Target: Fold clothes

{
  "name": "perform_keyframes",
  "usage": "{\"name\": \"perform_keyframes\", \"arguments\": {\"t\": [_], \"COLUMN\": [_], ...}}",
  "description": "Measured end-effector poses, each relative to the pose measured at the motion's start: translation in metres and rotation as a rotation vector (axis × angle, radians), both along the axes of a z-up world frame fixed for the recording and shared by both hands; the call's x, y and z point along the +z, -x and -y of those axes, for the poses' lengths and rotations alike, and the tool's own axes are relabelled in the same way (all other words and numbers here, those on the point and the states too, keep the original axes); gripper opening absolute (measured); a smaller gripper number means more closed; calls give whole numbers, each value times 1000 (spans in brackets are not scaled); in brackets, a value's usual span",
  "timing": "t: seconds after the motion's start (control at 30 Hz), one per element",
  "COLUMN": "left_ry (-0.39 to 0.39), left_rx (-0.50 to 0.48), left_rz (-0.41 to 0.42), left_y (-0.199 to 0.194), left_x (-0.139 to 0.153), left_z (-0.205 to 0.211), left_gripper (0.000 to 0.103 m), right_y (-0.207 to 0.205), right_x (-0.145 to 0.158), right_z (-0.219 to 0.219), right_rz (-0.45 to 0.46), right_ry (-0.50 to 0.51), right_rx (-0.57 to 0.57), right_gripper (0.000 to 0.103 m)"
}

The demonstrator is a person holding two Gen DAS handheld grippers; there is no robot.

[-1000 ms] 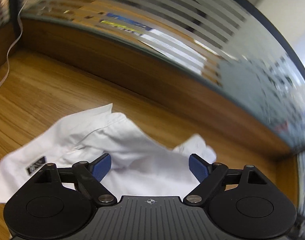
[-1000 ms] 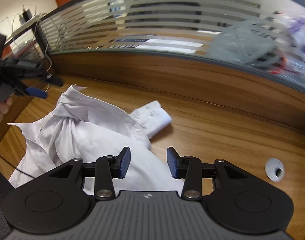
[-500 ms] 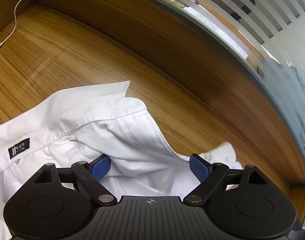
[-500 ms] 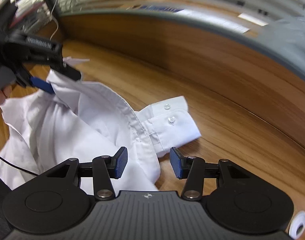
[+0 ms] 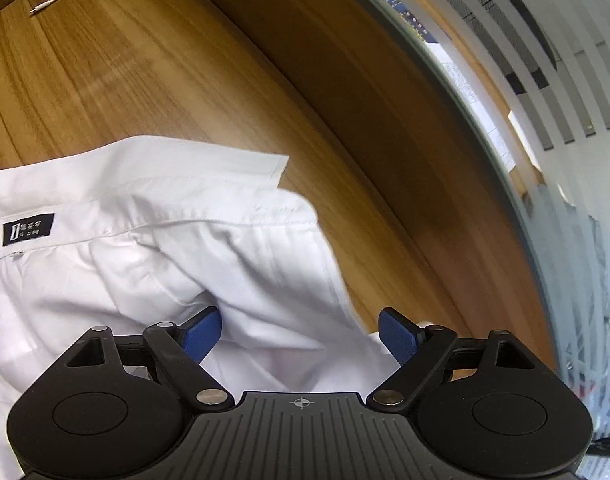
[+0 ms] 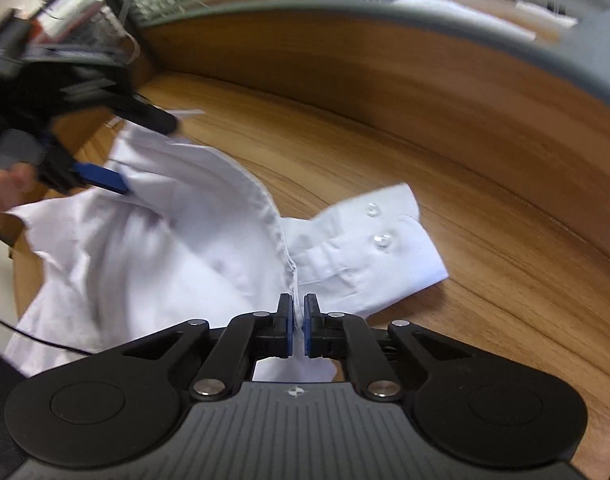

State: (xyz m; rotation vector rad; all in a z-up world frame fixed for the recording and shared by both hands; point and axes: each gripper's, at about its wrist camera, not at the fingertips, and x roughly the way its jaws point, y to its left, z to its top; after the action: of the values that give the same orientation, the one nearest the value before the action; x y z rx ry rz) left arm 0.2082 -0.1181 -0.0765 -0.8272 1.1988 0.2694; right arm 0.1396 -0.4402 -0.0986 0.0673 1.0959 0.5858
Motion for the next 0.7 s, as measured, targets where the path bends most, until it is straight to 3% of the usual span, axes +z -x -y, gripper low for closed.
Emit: {"name": "perform_keyframes", "arguments": {"t": [0.23, 0.3, 0.33, 0.37, 0.43, 0.6, 0.7], "left_ry": [19, 2, -12, -19, -30, -45, -70], "left_rx": [10, -4, -17, -34, -71, -123, -136], "left_rz": [15, 36, 50, 65, 97, 120, 103], "left_y": [21, 28, 32, 36, 45, 85, 115], "left_x": [5, 10, 13, 16, 24, 39, 43], "left_z": [-6, -10, -12, -13, -16, -29, -44], "left_gripper": [79, 65, 43, 29, 16, 11, 10], "right_y": [62, 78, 85, 92, 106, 127, 135], "right_x": [53, 62, 64, 65, 67, 54, 53], "right_z": [-22, -33, -38, -43, -54, -73, -74], "right_rz": [90, 99, 96, 93, 85, 25, -5], "right_ry": [-40, -42, -42, -42, -42, -39, -52], "right_rx": [14, 28, 36, 44, 60, 75, 58], "right_gripper": [5, 5, 5, 5, 5, 7, 15]}}
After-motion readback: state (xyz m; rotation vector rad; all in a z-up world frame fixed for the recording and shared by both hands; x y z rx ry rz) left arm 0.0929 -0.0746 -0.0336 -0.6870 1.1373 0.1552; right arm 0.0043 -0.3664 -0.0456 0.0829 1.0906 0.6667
